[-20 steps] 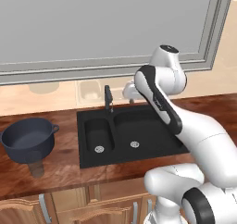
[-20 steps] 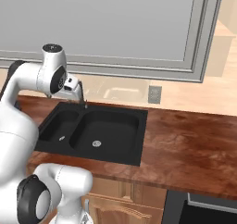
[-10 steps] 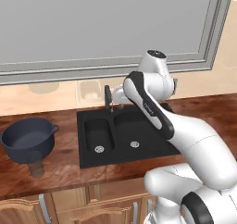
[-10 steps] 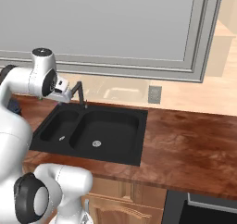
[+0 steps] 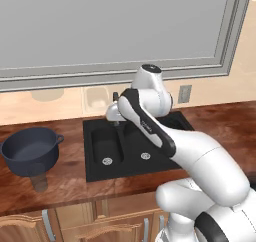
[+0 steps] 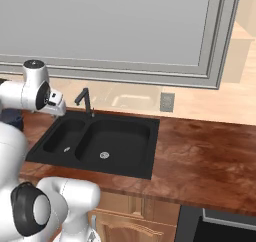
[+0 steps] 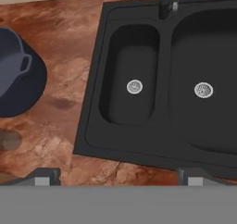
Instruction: Place the glass cup in the left basin and the pot in the right basin of the sink.
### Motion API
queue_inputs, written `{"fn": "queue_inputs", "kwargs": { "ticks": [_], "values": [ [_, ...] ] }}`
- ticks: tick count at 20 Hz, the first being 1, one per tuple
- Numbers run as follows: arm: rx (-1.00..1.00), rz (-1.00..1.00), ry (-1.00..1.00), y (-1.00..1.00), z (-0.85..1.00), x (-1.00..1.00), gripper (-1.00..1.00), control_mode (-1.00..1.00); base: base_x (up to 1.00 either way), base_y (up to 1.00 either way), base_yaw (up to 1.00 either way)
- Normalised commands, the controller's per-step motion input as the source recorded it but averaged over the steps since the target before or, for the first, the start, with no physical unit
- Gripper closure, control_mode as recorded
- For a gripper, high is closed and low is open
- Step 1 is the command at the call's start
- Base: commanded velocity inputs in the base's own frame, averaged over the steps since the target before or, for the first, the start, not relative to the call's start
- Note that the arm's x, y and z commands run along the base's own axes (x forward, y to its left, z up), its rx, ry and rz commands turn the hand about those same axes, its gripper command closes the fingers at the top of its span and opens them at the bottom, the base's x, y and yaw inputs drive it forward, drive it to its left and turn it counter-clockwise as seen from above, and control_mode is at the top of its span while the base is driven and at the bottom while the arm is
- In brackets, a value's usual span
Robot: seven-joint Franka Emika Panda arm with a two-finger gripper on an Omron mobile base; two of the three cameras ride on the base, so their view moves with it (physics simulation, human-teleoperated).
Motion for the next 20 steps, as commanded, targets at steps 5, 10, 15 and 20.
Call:
{"fn": "queue_inputs", "kwargs": {
  "ticks": [5, 10, 15, 20],
  "values": [
    [0.00, 0.03, 0.02, 0.45, -0.29, 0.00, -1.00, -1.00, 0.00, 0.00, 0.00],
    [0.01, 0.03, 0.03, 0.43, -0.26, 0.00, -1.00, -1.00, 0.00, 0.00, 0.00],
    [0.01, 0.03, 0.02, 0.39, -0.19, 0.00, -1.00, -1.00, 0.00, 0.00, 0.00],
    [0.02, 0.03, 0.02, 0.38, -0.17, 0.00, -1.00, -1.00, 0.00, 0.00, 0.00]
  ]
}}
